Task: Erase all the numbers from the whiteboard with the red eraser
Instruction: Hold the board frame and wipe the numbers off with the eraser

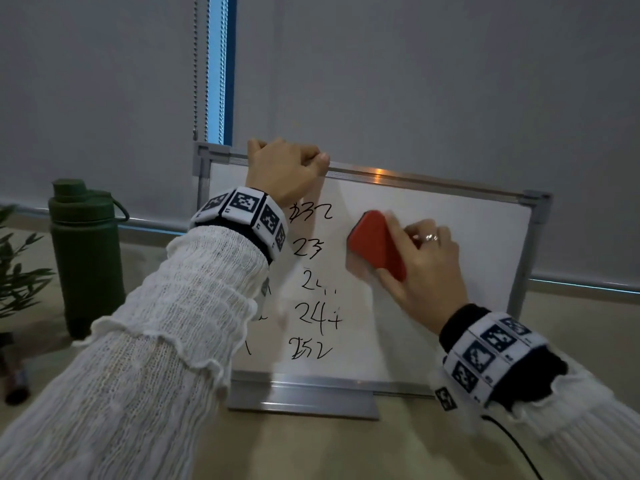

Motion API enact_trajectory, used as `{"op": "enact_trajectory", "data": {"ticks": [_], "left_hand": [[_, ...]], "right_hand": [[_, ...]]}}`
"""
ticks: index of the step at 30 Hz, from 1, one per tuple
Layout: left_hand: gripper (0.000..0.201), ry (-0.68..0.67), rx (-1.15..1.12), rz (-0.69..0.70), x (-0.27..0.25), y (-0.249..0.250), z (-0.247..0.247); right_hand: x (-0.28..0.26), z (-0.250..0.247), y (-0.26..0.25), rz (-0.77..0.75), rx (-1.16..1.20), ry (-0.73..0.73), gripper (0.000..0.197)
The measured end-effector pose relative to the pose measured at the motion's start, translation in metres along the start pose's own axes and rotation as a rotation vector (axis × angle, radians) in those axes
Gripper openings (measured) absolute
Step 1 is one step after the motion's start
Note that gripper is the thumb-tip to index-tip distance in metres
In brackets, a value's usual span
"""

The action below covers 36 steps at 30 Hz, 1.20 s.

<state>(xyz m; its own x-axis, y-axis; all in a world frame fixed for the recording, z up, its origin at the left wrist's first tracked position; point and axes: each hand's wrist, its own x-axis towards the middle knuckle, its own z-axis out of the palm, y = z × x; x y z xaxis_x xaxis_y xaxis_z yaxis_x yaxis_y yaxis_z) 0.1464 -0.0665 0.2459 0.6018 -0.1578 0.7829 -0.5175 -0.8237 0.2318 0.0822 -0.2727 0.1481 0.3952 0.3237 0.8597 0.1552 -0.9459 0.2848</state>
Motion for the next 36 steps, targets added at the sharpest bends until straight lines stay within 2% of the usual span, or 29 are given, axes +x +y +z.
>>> {"op": "enact_trajectory", "data": {"ticks": [4, 6, 8, 10, 12, 14, 17, 19, 21, 25, 26, 28, 30, 32, 33, 34, 36], "left_hand": [[0.041, -0.01, -0.008, -0.011, -0.001, -0.001, -0.001], [0.041, -0.002, -0.004, -0.013, -0.001, -0.001, -0.002], [0.041, -0.011, 0.001, -0.022, -0.002, -0.001, -0.004], [0.041, -0.031, -0.002, -0.025, -0.001, 0.001, -0.004], [0.04, -0.042, -0.003, -0.027, -0.002, 0.002, -0.004], [0.041, -0.035, 0.001, -0.028, -0.001, 0.002, -0.004], [0.042, -0.04, 0.016, -0.031, 0.0, 0.001, -0.003], [0.042, -0.043, 0.02, -0.027, -0.001, 0.002, -0.003], [0.042, -0.044, 0.018, -0.028, -0.002, 0.002, -0.004], [0.043, -0.068, 0.009, -0.042, -0.002, 0.001, -0.004], [0.043, -0.069, 0.005, -0.044, -0.002, 0.001, -0.003], [0.042, -0.068, -0.004, -0.041, -0.002, 0.001, -0.003], [0.042, -0.076, -0.011, -0.041, -0.003, 0.001, -0.004], [0.043, -0.076, -0.009, -0.039, -0.004, 0.003, -0.005], [0.044, -0.075, -0.009, -0.04, -0.004, 0.004, -0.006], [0.044, -0.079, -0.013, -0.045, -0.004, 0.005, -0.006], [0.043, -0.09, -0.017, -0.057, -0.004, 0.005, -0.007]], "right_hand": [[-0.069, 0.025, -0.021, -0.429, -0.055, -0.153, 0.058], [-0.066, 0.025, -0.014, -0.499, -0.057, -0.147, 0.059], [-0.037, 0.017, -0.006, -0.379, -0.03, -0.061, 0.06], [-0.004, 0.003, 0.004, -0.157, 0.012, 0.023, 0.068], [0.007, -0.003, 0.002, -0.021, 0.026, 0.02, 0.068], [-0.013, 0.007, -0.011, -0.072, 0.04, -0.006, 0.07], [-0.068, 0.026, -0.033, -0.422, -0.02, -0.156, 0.073], [-0.08, 0.029, -0.033, -0.568, -0.037, -0.195, 0.068], [-0.063, 0.026, -0.028, -0.543, -0.048, -0.147, 0.07], [-0.023, 0.014, -0.024, -0.189, 0.025, -0.055, 0.079], [-0.025, 0.013, -0.026, -0.149, 0.046, -0.059, 0.079], [-0.046, 0.02, -0.031, -0.24, 0.048, -0.105, 0.079], [-0.073, 0.03, -0.037, -0.508, -0.016, -0.199, 0.073], [-0.072, 0.031, -0.031, -0.653, -0.046, -0.216, 0.061], [-0.059, 0.028, -0.026, -0.635, -0.053, -0.174, 0.059], [-0.042, 0.023, -0.022, -0.552, -0.05, -0.128, 0.061], [-0.004, 0.007, -0.013, -0.284, -0.003, -0.051, 0.069]]}}
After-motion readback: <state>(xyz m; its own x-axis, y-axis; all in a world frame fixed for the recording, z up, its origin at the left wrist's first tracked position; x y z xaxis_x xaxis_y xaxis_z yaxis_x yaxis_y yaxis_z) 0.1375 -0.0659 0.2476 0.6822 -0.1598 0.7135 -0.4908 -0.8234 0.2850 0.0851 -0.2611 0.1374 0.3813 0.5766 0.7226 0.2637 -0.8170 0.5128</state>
